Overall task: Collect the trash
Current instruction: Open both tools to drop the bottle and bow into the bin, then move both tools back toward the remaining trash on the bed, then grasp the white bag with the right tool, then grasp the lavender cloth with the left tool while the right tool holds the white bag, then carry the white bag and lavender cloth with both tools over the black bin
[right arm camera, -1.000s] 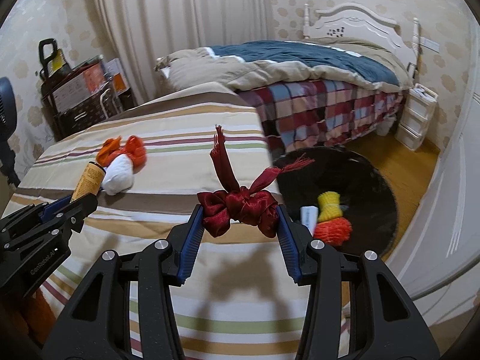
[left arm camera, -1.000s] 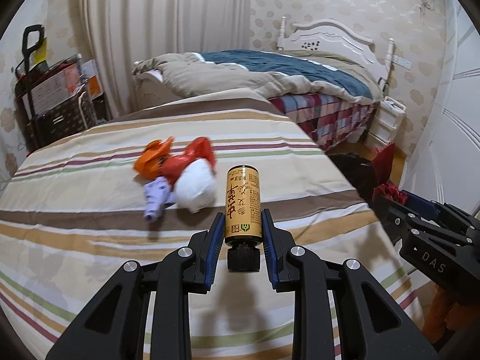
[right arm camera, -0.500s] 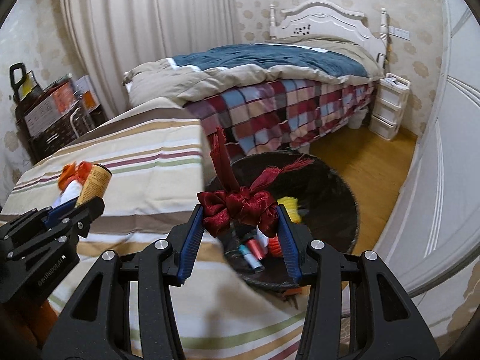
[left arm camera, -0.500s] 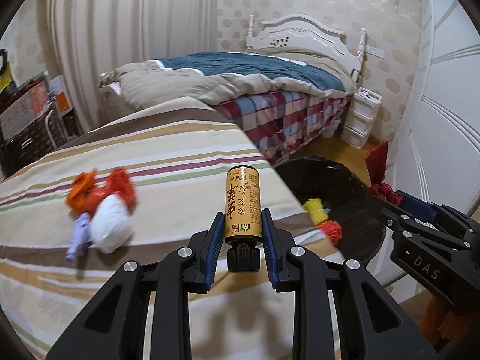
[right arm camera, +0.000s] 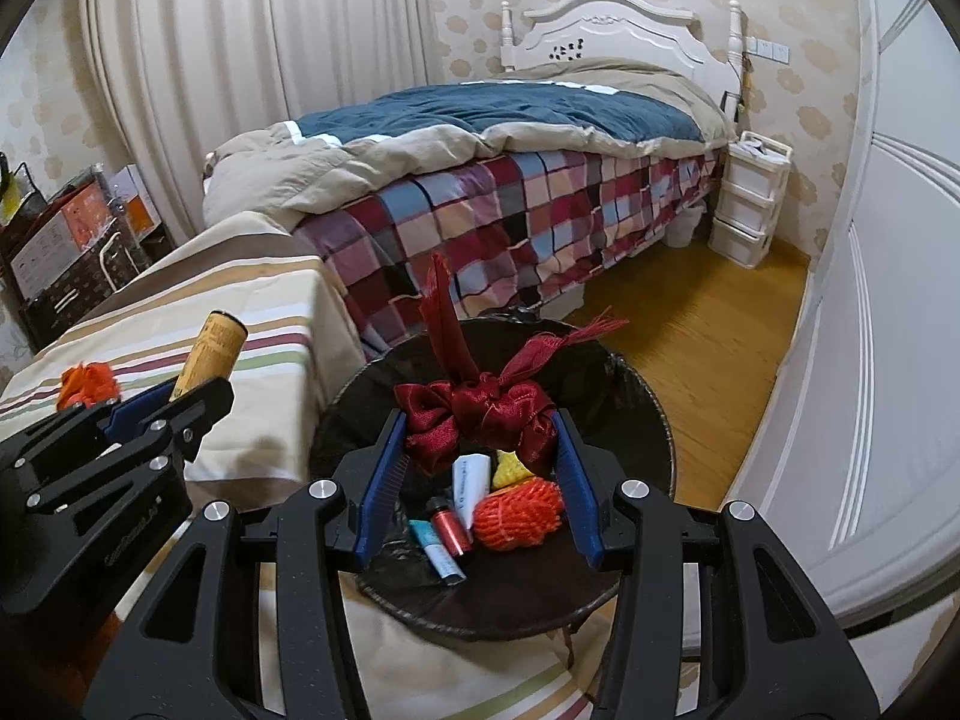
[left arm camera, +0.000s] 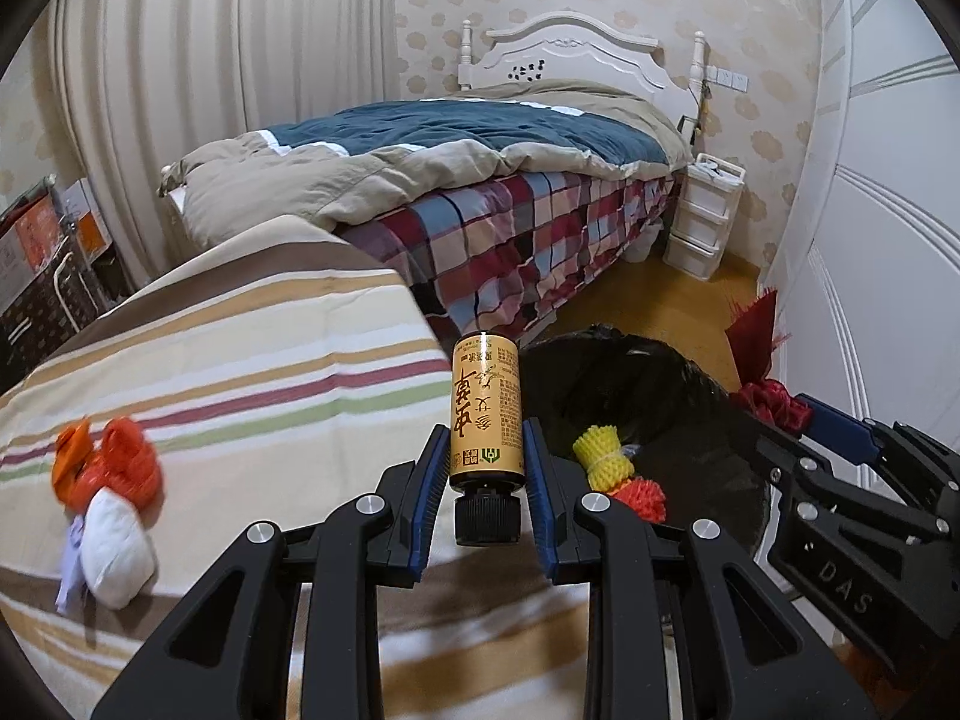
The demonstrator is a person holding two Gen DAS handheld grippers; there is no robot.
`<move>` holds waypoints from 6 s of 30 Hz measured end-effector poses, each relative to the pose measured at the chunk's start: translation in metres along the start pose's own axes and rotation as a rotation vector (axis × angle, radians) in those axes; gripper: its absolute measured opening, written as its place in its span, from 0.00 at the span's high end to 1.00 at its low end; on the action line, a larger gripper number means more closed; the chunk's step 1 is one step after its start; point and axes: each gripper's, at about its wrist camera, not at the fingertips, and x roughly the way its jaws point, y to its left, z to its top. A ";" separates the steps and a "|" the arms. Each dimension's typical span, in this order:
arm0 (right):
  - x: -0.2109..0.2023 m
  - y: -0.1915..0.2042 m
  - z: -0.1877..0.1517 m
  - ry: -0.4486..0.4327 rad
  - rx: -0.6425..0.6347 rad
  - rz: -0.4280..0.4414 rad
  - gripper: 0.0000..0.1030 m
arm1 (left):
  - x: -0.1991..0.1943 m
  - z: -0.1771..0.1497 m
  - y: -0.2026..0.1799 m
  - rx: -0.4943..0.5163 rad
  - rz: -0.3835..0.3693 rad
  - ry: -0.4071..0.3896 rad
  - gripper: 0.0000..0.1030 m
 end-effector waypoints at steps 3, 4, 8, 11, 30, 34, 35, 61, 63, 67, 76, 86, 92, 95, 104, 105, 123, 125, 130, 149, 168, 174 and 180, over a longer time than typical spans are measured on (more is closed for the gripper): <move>0.011 -0.007 0.002 0.016 0.009 -0.008 0.55 | 0.010 0.004 -0.004 0.002 0.001 0.011 0.73; 0.014 -0.009 0.002 0.021 0.013 -0.008 0.55 | 0.014 0.006 -0.006 0.003 0.002 0.016 0.73; 0.023 -0.014 0.003 0.031 0.023 -0.018 0.55 | 0.028 0.008 -0.013 0.018 0.006 0.038 0.73; 0.030 -0.020 0.005 0.034 0.033 -0.027 0.54 | 0.037 0.009 -0.016 0.017 0.008 0.056 0.73; 0.030 -0.041 0.003 0.024 0.078 -0.102 0.40 | 0.035 0.016 -0.015 0.001 0.028 0.026 0.27; 0.024 -0.041 0.003 0.022 0.081 -0.109 0.36 | 0.029 0.016 -0.011 0.002 0.038 0.021 0.25; 0.023 -0.041 0.004 0.021 0.082 -0.106 0.35 | 0.027 0.015 -0.009 -0.001 0.040 0.021 0.25; -0.007 0.077 -0.016 0.033 -0.065 0.078 0.31 | -0.077 -0.040 0.128 -0.181 0.266 -0.013 0.24; -0.008 0.094 -0.017 0.032 -0.090 0.101 0.31 | -0.082 -0.045 0.142 -0.200 0.289 -0.013 0.24; -0.013 0.129 -0.019 0.031 -0.149 0.149 0.31 | -0.096 -0.059 0.174 -0.247 0.344 -0.007 0.24; -0.020 0.200 -0.028 0.039 -0.263 0.237 0.31 | -0.113 -0.091 0.233 -0.325 0.444 0.023 0.24; -0.016 0.267 -0.032 0.059 -0.341 0.307 0.31 | -0.130 -0.115 0.274 -0.392 0.510 0.039 0.24; -0.007 0.295 -0.035 0.074 -0.379 0.302 0.31 | -0.131 -0.124 0.289 -0.421 0.520 0.052 0.24; 0.000 0.300 -0.038 0.086 -0.385 0.282 0.36 | -0.131 -0.125 0.290 -0.425 0.514 0.053 0.24; 0.009 0.294 -0.045 0.130 -0.390 0.295 0.62 | -0.124 -0.122 0.276 -0.405 0.477 0.058 0.24; 0.009 0.292 -0.045 0.128 -0.390 0.294 0.63 | -0.123 -0.121 0.274 -0.403 0.472 0.057 0.24; 0.012 0.188 -0.036 0.106 -0.262 0.177 0.62 | -0.096 -0.095 0.222 -0.352 0.347 0.051 0.24; 0.011 0.187 -0.037 0.103 -0.264 0.182 0.62 | -0.089 -0.091 0.216 -0.336 0.350 0.059 0.24; 0.012 0.187 -0.037 0.104 -0.269 0.192 0.62 | -0.072 -0.085 0.211 -0.313 0.352 0.090 0.24; 0.010 0.183 -0.036 0.104 -0.247 0.209 0.62 | -0.071 -0.093 0.203 -0.297 0.276 0.125 0.77; -0.019 0.150 -0.038 0.051 -0.200 0.189 0.62 | -0.093 -0.090 0.164 -0.268 0.208 0.046 0.77; -0.026 0.131 -0.033 0.026 -0.169 0.165 0.62 | -0.092 -0.079 0.146 -0.236 0.173 0.026 0.77; -0.032 0.109 -0.029 0.006 -0.137 0.136 0.62 | -0.088 -0.067 0.121 -0.189 0.140 0.003 0.77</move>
